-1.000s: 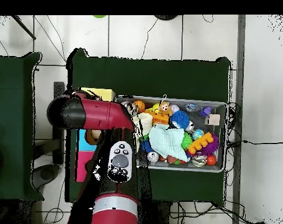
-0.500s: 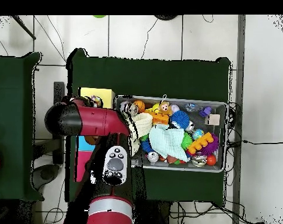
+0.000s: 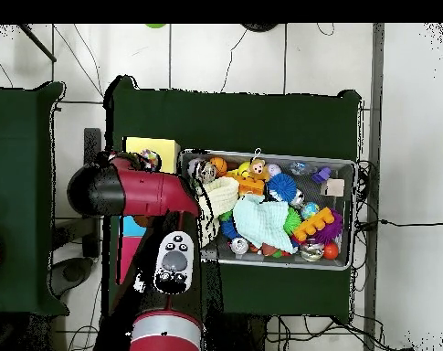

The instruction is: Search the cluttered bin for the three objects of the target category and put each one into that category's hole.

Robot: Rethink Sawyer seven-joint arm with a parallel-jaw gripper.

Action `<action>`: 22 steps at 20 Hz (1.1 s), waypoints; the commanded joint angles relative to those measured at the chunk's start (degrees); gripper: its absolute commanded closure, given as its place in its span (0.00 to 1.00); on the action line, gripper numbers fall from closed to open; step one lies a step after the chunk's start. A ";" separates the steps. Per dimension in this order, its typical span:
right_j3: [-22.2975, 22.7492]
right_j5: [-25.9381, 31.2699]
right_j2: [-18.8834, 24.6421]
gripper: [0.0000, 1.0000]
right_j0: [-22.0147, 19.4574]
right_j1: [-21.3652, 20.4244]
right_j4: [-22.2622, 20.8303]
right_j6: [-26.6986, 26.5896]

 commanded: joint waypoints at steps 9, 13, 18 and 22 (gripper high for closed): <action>5.01 3.84 2.73 1.00 -1.52 -3.34 2.72 12.00; 4.02 7.49 3.29 1.00 -1.78 -5.33 3.65 11.74; 4.49 7.67 4.73 1.00 -2.69 -5.94 4.67 11.23; 3.13 6.86 4.67 1.00 -3.24 -5.14 4.60 10.08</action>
